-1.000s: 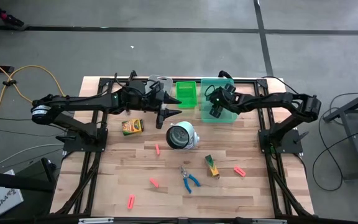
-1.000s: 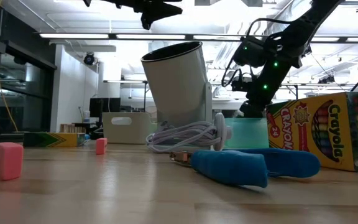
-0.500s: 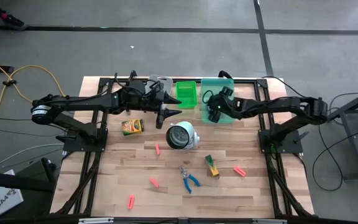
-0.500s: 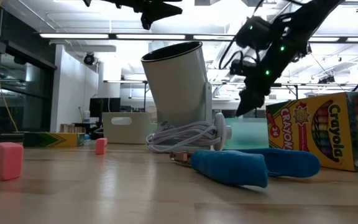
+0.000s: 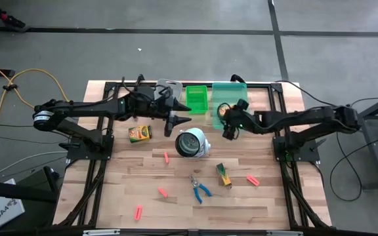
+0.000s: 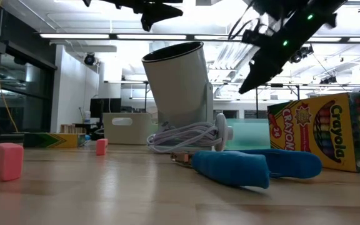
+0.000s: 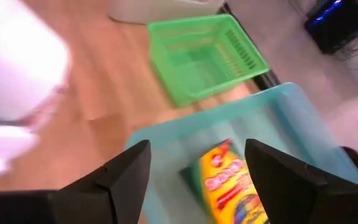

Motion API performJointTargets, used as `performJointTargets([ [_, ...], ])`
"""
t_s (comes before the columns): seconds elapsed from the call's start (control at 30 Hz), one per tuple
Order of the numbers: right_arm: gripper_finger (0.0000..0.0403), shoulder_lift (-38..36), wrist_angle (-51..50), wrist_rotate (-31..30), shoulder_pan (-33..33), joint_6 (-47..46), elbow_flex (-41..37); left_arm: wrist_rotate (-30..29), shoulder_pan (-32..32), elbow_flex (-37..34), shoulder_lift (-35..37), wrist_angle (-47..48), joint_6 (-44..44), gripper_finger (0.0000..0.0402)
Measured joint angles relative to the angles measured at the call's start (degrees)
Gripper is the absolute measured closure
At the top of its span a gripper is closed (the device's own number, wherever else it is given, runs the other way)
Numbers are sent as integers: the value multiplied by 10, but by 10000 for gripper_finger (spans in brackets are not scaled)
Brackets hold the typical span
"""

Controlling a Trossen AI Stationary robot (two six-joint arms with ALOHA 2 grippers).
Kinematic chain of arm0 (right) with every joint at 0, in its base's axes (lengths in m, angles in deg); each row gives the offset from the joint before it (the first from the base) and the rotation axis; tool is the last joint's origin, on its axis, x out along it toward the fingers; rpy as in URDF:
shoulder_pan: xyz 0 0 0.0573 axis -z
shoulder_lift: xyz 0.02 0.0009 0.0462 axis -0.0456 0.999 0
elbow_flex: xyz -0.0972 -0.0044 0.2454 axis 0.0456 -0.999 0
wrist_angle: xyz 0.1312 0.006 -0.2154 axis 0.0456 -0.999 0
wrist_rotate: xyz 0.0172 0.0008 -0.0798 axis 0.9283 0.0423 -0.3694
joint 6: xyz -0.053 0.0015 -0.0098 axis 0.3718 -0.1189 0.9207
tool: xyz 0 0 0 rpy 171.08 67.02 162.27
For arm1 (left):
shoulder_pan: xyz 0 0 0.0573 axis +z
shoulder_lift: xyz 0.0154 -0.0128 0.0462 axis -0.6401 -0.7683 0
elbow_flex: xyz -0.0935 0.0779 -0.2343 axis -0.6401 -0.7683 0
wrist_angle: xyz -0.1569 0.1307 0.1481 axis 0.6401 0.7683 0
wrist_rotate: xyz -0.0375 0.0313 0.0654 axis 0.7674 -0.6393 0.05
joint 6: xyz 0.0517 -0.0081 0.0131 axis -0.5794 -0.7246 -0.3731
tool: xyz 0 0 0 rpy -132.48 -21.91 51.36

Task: Pick & Place School Supplies
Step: Put the yellow crayon box into the blue bin

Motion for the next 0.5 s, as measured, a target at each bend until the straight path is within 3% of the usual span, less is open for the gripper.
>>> performJointTargets([
  [0.33, 151, -54, -2, -1, -164, -115, 1, -1, -49, 0, 0, 21, -13, 211],
  [0.5, 151, -42, 8, -16, -259, -163, 52, -1, -84, 0, 0, 39, -13, 211],
])
